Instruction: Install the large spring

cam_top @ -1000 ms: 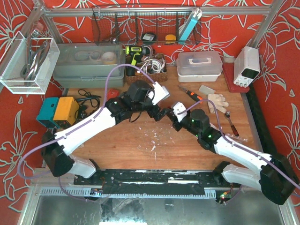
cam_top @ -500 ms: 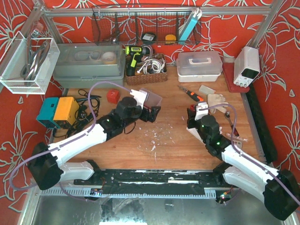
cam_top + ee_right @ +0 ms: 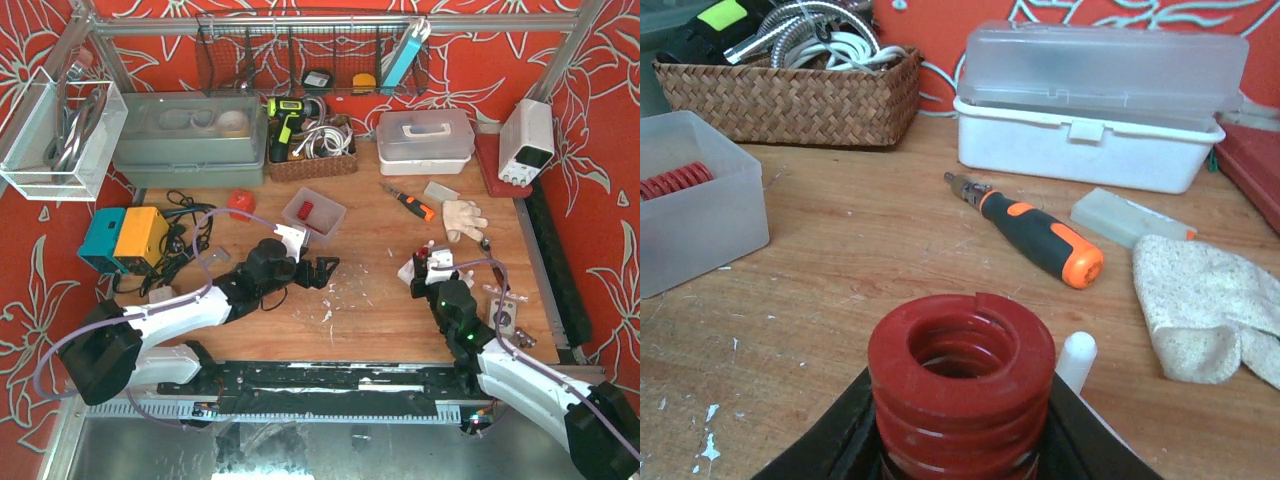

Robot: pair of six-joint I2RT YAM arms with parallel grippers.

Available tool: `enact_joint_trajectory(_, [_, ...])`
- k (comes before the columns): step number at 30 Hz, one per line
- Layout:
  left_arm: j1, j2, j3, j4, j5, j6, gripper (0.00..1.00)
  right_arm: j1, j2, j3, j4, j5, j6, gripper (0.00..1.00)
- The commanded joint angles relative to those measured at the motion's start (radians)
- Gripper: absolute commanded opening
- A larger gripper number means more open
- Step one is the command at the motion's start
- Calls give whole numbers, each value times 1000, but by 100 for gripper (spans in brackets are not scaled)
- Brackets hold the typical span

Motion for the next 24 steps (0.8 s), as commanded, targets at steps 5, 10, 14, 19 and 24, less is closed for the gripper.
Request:
enact_joint_trajectory(5, [-3, -20, -44, 148, 59, -13, 100, -3, 68, -29, 237, -87, -65, 0])
enact_joint_trajectory(10, [-2, -18, -45, 146, 54, -7, 100, -57, 117, -28, 265, -133, 19, 0])
enact_joint_trajectory(14, [-3, -23, -47, 143, 53, -3, 100, -155, 109, -29, 256, -230, 128, 0])
enact_joint_trajectory(19, [-4, -28, -45, 134, 48, 0, 100, -212, 134, -11, 236, -329, 229, 0])
enact_joint_trajectory(24, [-6, -49, -49, 129, 42, -1, 100, -213, 190, -10, 270, -345, 272, 0])
